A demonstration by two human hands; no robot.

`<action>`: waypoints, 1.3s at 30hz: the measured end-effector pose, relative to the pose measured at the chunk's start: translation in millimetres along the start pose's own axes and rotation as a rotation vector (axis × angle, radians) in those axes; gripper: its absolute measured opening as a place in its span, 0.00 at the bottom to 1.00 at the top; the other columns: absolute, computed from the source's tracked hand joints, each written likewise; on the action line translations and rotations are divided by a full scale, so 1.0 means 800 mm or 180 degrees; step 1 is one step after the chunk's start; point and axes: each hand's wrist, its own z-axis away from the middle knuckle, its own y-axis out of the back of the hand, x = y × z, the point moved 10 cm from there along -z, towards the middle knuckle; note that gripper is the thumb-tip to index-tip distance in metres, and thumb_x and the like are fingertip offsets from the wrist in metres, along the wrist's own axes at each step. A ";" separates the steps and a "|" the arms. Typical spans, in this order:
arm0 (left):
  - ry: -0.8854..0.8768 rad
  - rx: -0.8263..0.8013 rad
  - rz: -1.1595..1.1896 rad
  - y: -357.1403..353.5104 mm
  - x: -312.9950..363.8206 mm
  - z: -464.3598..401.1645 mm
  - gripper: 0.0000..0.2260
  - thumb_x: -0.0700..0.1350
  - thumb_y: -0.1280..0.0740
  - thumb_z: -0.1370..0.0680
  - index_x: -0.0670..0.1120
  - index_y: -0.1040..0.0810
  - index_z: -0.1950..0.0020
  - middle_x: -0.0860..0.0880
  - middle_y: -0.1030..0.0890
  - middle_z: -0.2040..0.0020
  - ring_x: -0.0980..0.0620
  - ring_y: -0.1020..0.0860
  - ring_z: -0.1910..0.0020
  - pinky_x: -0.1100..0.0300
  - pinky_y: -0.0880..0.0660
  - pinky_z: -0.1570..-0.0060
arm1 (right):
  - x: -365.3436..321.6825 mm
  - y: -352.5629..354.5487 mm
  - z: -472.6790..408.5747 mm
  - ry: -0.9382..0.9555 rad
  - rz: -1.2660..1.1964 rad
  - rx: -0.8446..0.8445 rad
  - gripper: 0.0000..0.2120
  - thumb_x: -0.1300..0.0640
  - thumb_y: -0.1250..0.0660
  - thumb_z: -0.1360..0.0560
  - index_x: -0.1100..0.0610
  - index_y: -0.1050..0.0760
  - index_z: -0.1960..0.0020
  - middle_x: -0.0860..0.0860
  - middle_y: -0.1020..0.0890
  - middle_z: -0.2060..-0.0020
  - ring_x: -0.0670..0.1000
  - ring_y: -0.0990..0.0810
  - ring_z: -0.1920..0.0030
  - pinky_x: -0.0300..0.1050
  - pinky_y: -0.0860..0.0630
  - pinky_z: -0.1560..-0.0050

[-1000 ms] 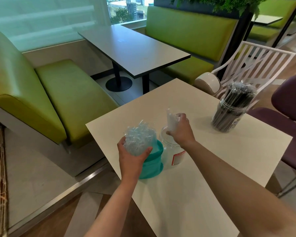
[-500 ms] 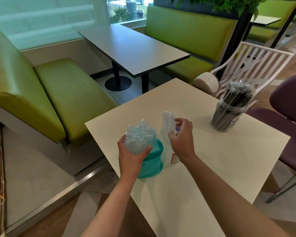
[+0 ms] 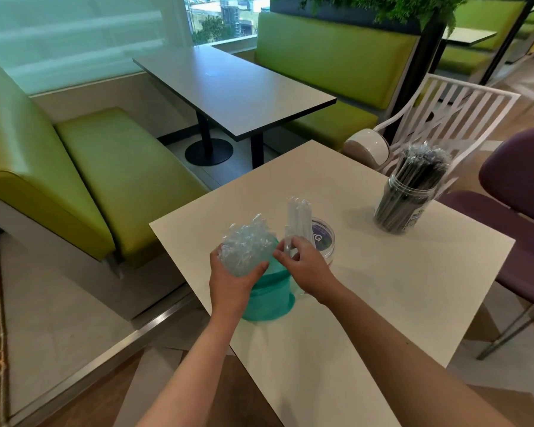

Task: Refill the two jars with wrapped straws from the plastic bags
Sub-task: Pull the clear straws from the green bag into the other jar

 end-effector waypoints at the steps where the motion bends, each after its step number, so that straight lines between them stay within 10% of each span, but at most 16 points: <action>1: -0.0001 -0.0001 -0.0006 0.000 0.000 0.001 0.39 0.52 0.20 0.36 0.55 0.39 0.32 0.57 0.31 0.40 0.55 0.30 0.41 0.53 0.26 0.39 | 0.002 0.000 0.000 -0.0041 -0.0011 -0.0016 0.07 0.51 0.36 0.21 0.53 0.25 0.45 0.50 0.21 0.50 0.51 0.21 0.50 0.51 0.21 0.44; 6: -0.0011 -0.0001 0.0005 -0.003 0.002 0.002 0.38 0.52 0.20 0.35 0.56 0.39 0.33 0.57 0.32 0.40 0.55 0.30 0.41 0.56 0.27 0.41 | 0.001 0.014 0.004 0.0046 -0.0143 0.0151 0.09 0.49 0.39 0.19 0.50 0.29 0.41 0.48 0.19 0.50 0.50 0.20 0.48 0.56 0.21 0.45; 21: -0.0037 -0.0056 -0.0007 -0.009 0.011 0.003 0.38 0.54 0.21 0.35 0.55 0.40 0.32 0.58 0.32 0.40 0.56 0.31 0.41 0.59 0.29 0.41 | -0.114 0.139 0.008 0.0858 -0.0419 0.1478 0.14 0.46 0.48 0.17 0.54 0.33 0.41 0.44 0.24 0.58 0.38 0.24 0.58 0.29 0.29 0.57; 28: 0.0031 -0.0055 0.0032 -0.012 0.013 0.003 0.37 0.52 0.20 0.35 0.55 0.40 0.34 0.57 0.32 0.40 0.56 0.31 0.41 0.59 0.29 0.41 | -0.137 0.179 0.006 0.1105 -0.0315 0.1857 0.15 0.47 0.48 0.17 0.57 0.32 0.40 0.42 0.23 0.59 0.35 0.25 0.58 0.37 0.28 0.52; 34: 0.0034 -0.0080 0.0042 -0.013 0.013 0.002 0.38 0.52 0.21 0.34 0.54 0.40 0.32 0.58 0.32 0.39 0.58 0.32 0.41 0.62 0.31 0.43 | -0.098 0.125 -0.024 0.0655 0.0579 0.1242 0.15 0.46 0.46 0.18 0.55 0.31 0.40 0.48 0.28 0.46 0.42 0.27 0.54 0.30 0.32 0.53; 39: 0.0027 -0.0092 0.0019 -0.012 0.013 0.002 0.37 0.52 0.20 0.34 0.56 0.40 0.34 0.58 0.32 0.39 0.57 0.32 0.40 0.61 0.30 0.42 | -0.028 0.073 -0.046 0.0201 0.0926 0.0707 0.12 0.52 0.35 0.20 0.59 0.27 0.43 0.50 0.22 0.54 0.51 0.23 0.54 0.45 0.24 0.53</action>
